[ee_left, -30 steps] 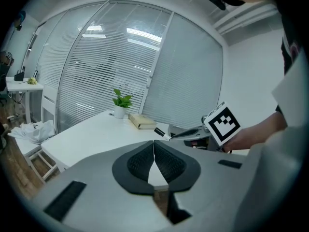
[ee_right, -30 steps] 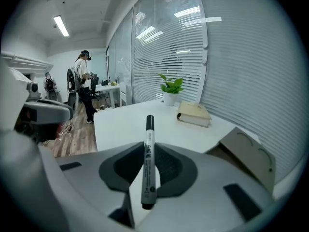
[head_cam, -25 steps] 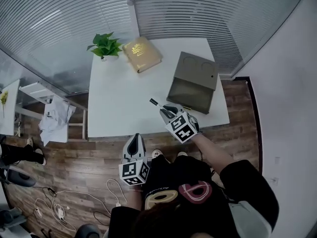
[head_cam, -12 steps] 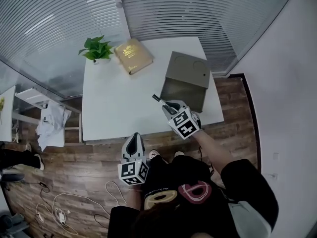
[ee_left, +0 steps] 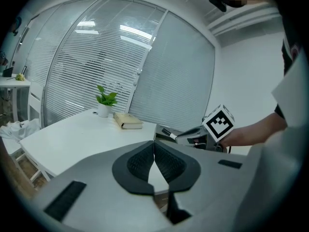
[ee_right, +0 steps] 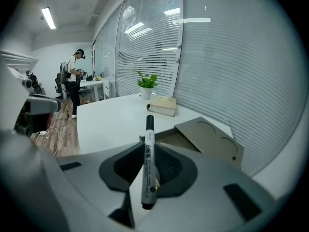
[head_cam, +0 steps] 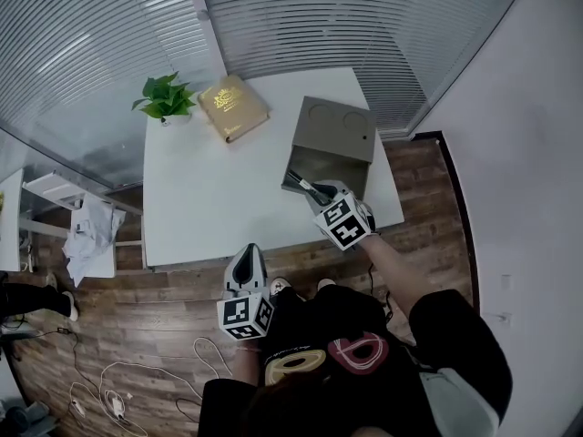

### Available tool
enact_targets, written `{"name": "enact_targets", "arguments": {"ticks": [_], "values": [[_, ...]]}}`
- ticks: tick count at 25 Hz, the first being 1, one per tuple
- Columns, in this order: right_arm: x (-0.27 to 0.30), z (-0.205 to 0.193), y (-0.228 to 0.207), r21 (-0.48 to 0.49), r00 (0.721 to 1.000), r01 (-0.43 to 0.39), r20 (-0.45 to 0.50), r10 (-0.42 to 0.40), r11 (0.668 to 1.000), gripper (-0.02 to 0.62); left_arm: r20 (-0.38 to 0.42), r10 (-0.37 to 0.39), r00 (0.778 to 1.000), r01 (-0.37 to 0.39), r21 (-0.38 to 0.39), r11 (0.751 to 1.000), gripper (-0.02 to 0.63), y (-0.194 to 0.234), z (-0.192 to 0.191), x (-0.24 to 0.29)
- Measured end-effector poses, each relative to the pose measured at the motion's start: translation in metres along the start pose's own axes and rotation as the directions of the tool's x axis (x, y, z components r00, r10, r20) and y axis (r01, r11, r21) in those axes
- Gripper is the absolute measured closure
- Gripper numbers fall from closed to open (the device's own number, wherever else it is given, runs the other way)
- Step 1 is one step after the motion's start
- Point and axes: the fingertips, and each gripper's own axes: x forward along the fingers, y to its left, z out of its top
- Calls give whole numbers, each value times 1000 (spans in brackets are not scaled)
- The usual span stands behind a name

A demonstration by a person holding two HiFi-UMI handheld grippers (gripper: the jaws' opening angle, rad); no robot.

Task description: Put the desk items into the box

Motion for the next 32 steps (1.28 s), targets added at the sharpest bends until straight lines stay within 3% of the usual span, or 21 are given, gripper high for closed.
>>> {"name": "enact_targets", "arguments": {"ticks": [14,18,27,32], "values": [[0,-24,-48,20,998,32,-54,-31,999,522,-19,1,1000,0,47,999,589,-19,1,19],[3,-36,-59,39,996,35,-78,-32,999,522,-13,2,1000,-2,29,1000,589,-23,2,17],[23,-56,-73,64,994,23,-110,-15,998,522,-11,62,998,-62,15,998,589,-18,1,10],[28,-58,-73,31,988,14,-154,-9,999,522,-8,103,995,-103,9,995,589,-10,0,2]]}}
